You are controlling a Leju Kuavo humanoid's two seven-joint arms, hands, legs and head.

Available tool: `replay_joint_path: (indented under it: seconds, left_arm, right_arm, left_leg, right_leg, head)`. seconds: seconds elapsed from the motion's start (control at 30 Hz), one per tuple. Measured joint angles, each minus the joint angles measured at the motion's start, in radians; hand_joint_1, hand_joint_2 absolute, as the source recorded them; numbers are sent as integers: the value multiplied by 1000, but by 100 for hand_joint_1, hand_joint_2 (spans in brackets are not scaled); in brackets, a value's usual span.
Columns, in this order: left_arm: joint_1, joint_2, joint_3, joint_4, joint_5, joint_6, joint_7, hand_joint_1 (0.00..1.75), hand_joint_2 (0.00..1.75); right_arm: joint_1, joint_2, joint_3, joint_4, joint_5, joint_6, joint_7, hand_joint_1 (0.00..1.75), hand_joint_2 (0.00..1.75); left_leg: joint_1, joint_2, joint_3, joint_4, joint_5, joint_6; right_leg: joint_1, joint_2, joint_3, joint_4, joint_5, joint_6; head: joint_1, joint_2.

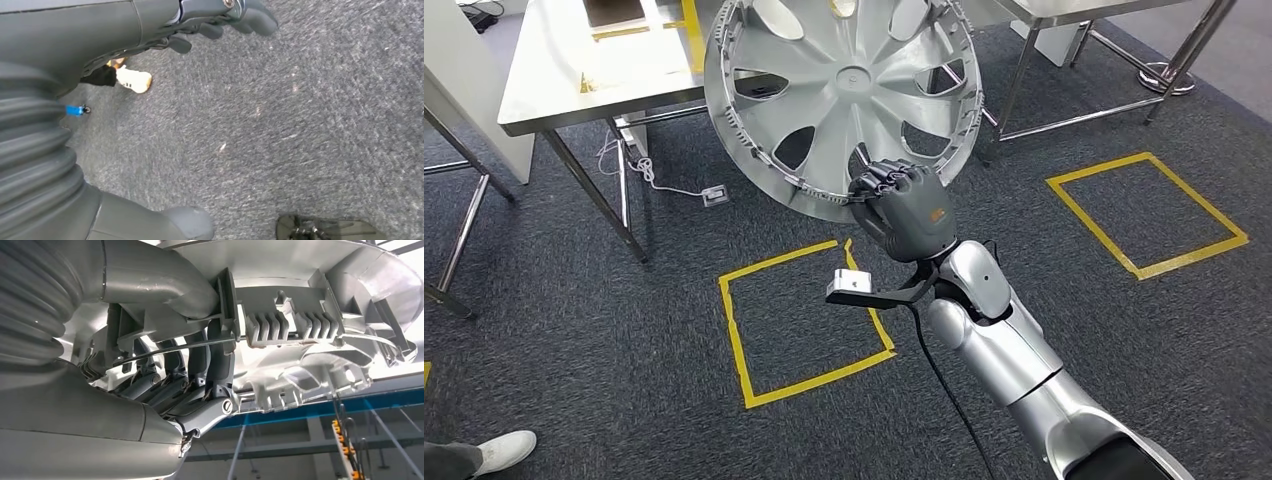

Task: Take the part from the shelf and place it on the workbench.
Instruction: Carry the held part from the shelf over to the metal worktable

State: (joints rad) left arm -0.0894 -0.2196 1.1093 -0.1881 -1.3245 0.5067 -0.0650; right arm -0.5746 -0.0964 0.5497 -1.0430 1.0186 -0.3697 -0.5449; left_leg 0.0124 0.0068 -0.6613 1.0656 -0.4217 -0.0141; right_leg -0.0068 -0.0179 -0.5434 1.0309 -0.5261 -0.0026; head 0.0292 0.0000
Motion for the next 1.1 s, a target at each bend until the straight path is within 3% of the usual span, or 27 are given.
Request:
replay_joint_path:
  seconds: [0.1, 0.17, 0.27, 0.3, 0.33, 0.37, 0.43, 0.5, 0.57, 0.67, 0.7, 0.77, 0.83, 0.87, 0.93, 0.97, 1.03, 1.1]
  left_arm:
    - [0, 1, 0, 0, -1, 1, -5, 0, 175]
    - [-2, 2, 0, 0, -2, 1, -2, 0, 175]
    - [-6, 0, 0, 0, -4, 1, 10, 0, 175]
    - [-5, -1, 0, 0, -5, 1, 13, 0, 175]
    - [-4, -1, 0, 0, -7, 1, 16, 0, 175]
    - [-3, -1, 0, 0, -9, 1, 18, 0, 175]
    - [-2, -4, 0, 0, -12, 1, 17, 0, 175]
    - [-2, -10, 0, 0, -14, 1, 16, 0, 175]
    - [-2, -14, -1, 1, -15, 1, 16, 0, 175]
    - [-2, -16, -1, 1, -17, 1, 16, 0, 175]
    - [-3, -16, -1, 1, -17, 1, 18, 0, 175]
    - [-4, -17, -2, 1, -18, 1, 27, 0, 175]
    - [-2, -17, -2, 1, -17, 1, 39, 0, 175]
    - [-1, -16, -2, 1, -18, 1, 43, 0, 175]
    - [1, -11, -2, 0, -18, -2, 47, 0, 175]
    - [2, -9, -2, 1, -17, -5, 50, 0, 175]
    - [2, -7, -2, 2, -12, -9, 54, 0, 175]
    - [5, -8, -2, 1, -8, -11, 53, 0, 175]
  right_arm:
    - [-3, 0, 0, 0, -1, -1, -3, 175, 175]
    - [-7, 0, 0, -2, 0, 8, -1, 175, 175]
    - [-15, 0, 0, -4, 2, 20, 3, 175, 175]
    - [-16, 0, 0, -4, 1, 22, 3, 175, 175]
    - [-17, -1, 0, -4, -1, 23, 5, 175, 175]
    - [-16, -3, 0, -4, -4, 25, 7, 175, 175]
    - [-16, -9, 0, -5, -10, 26, 12, 175, 175]
    - [-17, -14, 0, -8, -14, 26, 14, 175, 175]
    - [-17, -17, 0, -12, -14, 26, 14, 175, 175]
    - [-17, -19, 0, -17, -11, 27, 22, 175, 175]
    - [-17, -19, 0, -18, -9, 27, 26, 175, 175]
    - [-16, -19, 0, -24, -2, 29, 33, 175, 175]
    - [-9, -19, 0, -33, 6, 33, 40, 175, 175]
    - [-3, -19, 0, -40, 15, 36, 47, 175, 175]
    - [18, -16, 0, -64, 41, 41, 69, 175, 175]
    - [32, -14, 0, -81, 59, 39, 82, 175, 175]
    - [61, -11, 0, -115, 106, 13, 111, 175, 175]
    - [89, -10, 0, -139, 152, -28, 137, 175, 175]
  left_leg:
    - [-2, -5, 10, -16, -13, 18]
    - [2, -10, 22, -21, -18, 31]
    - [3, -18, 33, -22, -28, 41]
    - [3, -21, 37, -22, -32, 42]
    - [2, -24, 42, -22, -36, 43]
    - [1, -27, 49, -22, -41, 42]
    - [-1, -33, 66, -22, -51, 40]
    - [-2, -36, 74, -24, -59, 32]
    - [-3, -37, 77, -21, -57, 17]
    - [-4, -28, 74, 8, -73, 1]
    - [-4, -25, 57, 43, -93, -3]
    - [-2, -19, -5, 158, -144, -10]
    - [0, -18, -62, 237, -161, -16]
    - [1, -17, -65, 224, -140, -19]
    - [4, -13, -24, 101, -53, -24]
    - [3, -11, -1, 36, -25, -25]
    - [1, -11, 21, -27, -8, -10]
    - [-1, -14, 24, -28, -14, 12]
  right_leg:
    - [1, -1, 5, 3, -2, 15]
    - [-2, 3, -11, 43, -18, 24]
    - [-3, 9, -119, 219, -85, 35]
    - [-3, 10, -155, 266, -95, 36]
    - [-3, 10, -176, 282, -87, 35]
    - [-2, 11, -177, 257, -56, 31]
    - [4, 12, -135, 125, 38, 15]
    - [14, 13, -96, 18, 78, -1]
    - [20, 14, -86, -10, 76, -12]
    - [11, 15, -62, -24, 86, -25]
    - [7, 15, -54, -26, 84, -28]
    - [6, 14, -46, -26, 77, -32]
    - [5, 15, -36, -26, 67, -31]
    - [4, 16, -28, -25, 60, -29]
    - [1, 15, -10, -23, 45, -20]
    - [1, 15, -5, -20, 38, -15]
    - [4, 14, -6, -17, 29, -5]
    - [6, 14, -7, -18, 22, 4]
  head:
    - [0, 0]
    - [2, 0]
    - [6, 0]
    - [6, 0]
    - [6, 0]
    - [6, 0]
    - [6, 0]
    - [4, 0]
    - [1, 0]
    - [-1, 0]
    - [-4, 0]
    - [-8, 0]
    - [-8, 0]
    - [-8, 0]
    - [-8, 0]
    - [-10, 0]
    - [-13, 0]
    - [-14, 0]
